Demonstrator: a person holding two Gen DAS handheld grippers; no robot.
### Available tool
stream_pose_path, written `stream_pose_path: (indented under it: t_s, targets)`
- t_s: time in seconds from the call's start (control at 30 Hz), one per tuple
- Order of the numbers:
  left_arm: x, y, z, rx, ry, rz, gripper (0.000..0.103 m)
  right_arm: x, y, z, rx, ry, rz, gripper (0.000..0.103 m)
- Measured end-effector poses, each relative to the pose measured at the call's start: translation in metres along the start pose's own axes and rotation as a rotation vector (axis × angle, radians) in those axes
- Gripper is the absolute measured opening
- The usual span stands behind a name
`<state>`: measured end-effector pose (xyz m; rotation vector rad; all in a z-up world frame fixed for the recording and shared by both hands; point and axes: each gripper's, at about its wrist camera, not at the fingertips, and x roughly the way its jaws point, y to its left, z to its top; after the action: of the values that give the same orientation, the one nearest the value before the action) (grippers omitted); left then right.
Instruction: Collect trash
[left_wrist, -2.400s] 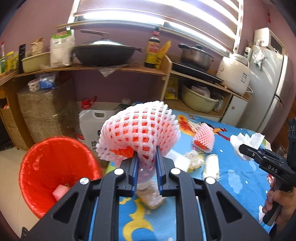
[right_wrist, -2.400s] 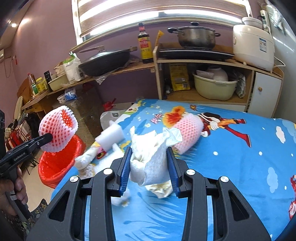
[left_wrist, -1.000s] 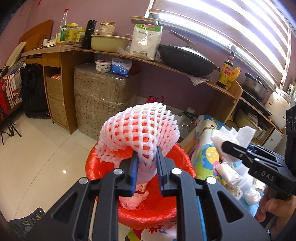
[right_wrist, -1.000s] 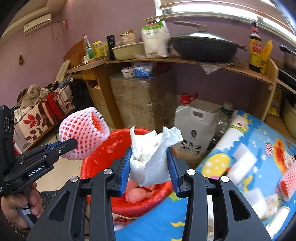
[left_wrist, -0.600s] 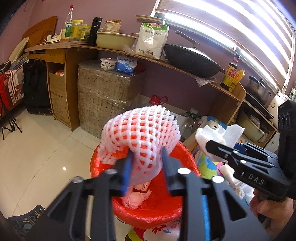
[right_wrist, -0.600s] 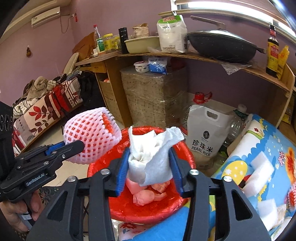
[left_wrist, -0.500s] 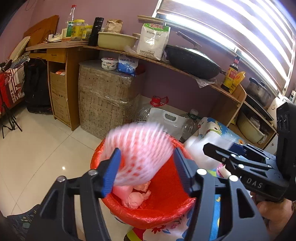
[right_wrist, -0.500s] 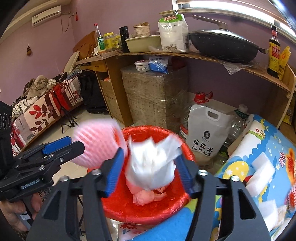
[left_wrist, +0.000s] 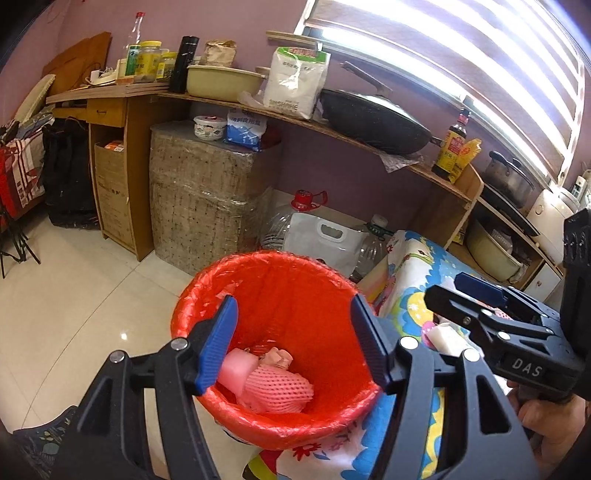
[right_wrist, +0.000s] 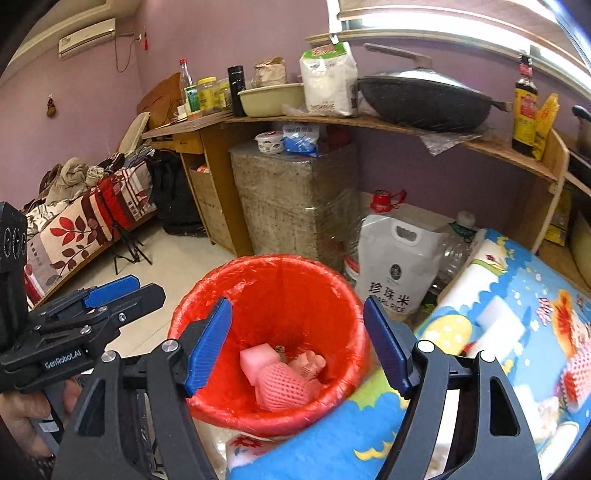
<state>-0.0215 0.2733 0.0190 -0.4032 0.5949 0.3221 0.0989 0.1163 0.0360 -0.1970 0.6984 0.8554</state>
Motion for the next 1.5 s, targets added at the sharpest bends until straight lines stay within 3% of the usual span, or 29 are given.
stream_pose_path:
  t_s: [0.87,1.2,1.5]
  targets:
    - [-0.018,-0.133,-0.048,0.182,0.052,-0.155,0.061,-0.153,-0.115,-0.088,0.205,-0.082,-0.274,0.076]
    - [-0.012,-0.161,-0.058,0.226,0.07,-0.161,0.062,-0.167,-0.147,-0.128,0.242,-0.038,-0.321,0.077]
    - [0.018,-0.181,-0.063,0.241,0.113,-0.183,0.062,-0.165,-0.189,-0.158,0.345,-0.011,-0.367,0.077]
